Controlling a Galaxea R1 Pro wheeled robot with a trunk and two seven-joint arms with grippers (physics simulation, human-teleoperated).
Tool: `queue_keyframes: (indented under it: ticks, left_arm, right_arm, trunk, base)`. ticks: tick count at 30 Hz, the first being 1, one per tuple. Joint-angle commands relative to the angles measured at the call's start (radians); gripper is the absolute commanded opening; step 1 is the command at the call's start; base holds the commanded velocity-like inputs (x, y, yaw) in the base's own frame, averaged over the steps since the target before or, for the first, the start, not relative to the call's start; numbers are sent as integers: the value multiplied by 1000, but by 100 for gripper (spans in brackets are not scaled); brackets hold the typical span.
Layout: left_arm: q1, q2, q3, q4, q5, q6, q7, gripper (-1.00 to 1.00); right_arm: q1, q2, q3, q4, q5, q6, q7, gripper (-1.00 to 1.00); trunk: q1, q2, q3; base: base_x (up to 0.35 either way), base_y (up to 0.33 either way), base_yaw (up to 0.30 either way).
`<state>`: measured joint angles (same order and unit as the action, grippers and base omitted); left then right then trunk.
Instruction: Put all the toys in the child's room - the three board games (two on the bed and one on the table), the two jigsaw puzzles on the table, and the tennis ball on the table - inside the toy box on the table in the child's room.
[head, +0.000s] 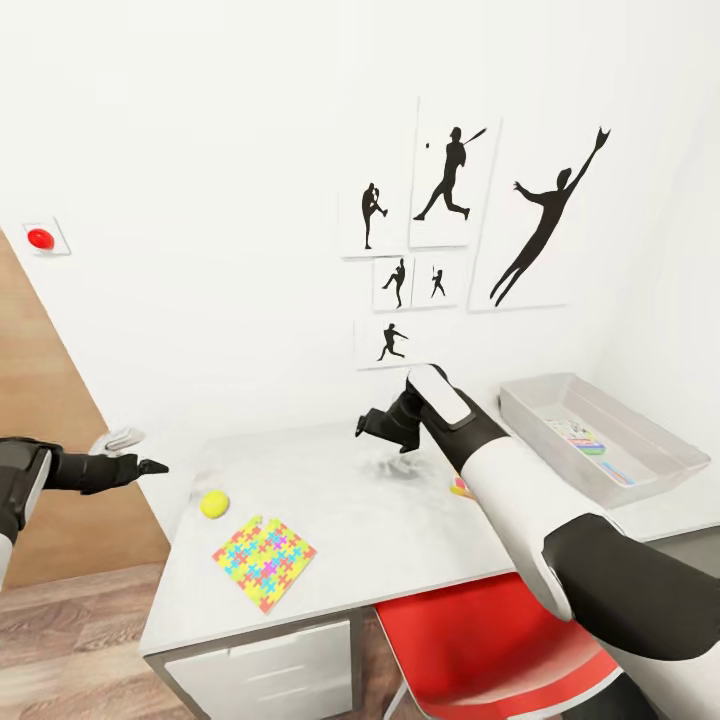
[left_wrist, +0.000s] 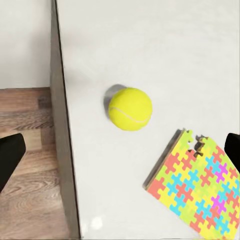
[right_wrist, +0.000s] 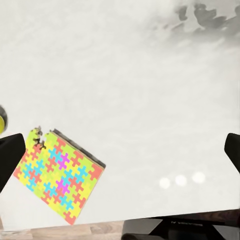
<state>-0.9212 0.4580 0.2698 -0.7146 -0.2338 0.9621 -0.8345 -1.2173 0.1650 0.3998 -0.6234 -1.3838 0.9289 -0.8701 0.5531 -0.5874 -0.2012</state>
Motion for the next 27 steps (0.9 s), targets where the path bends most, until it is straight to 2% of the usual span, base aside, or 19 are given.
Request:
queue_keyframes:
  ticks: [1, 10, 12, 13, 18, 27]
  left_arm:
    - [4, 2, 4, -1, -9, 2, -8, 100]
    - [32, 35, 5, 1, -9, -25, 22, 100]
    - [35, 40, 5, 1, -9, -28, 46, 100]
    - [40, 42, 5, 2, -8, -29, 77, 100]
    - [56, 40, 5, 3, -7, -33, 131, 100]
    - [64, 36, 5, 3, -6, -40, 153, 100]
  right_arm:
    - [0, 0, 6, -2, -10, -1, -9, 100]
    - [4, 3, 17, -6, -11, -5, -6, 100]
    - [4, 2, 18, -7, -11, -3, -6, 100]
    - [4, 2, 19, -7, -11, -1, -7, 100]
    - [5, 1, 19, -8, -11, 2, -7, 100]
    - [12, 0, 19, -9, -11, 4, -6, 100]
  trunk:
    - [0, -2, -2]
    - [0, -2, -2]
    - [0, -2, -2]
    - [0, -2, -2]
    - [0, -2, -2]
    - [0, -2, -2]
  base:
    - [0, 0, 0]
    - [0, 50, 0]
    - [0, 36, 0]
    - [0, 16, 0]
    - [0, 10, 0]
    - [0, 144, 0]
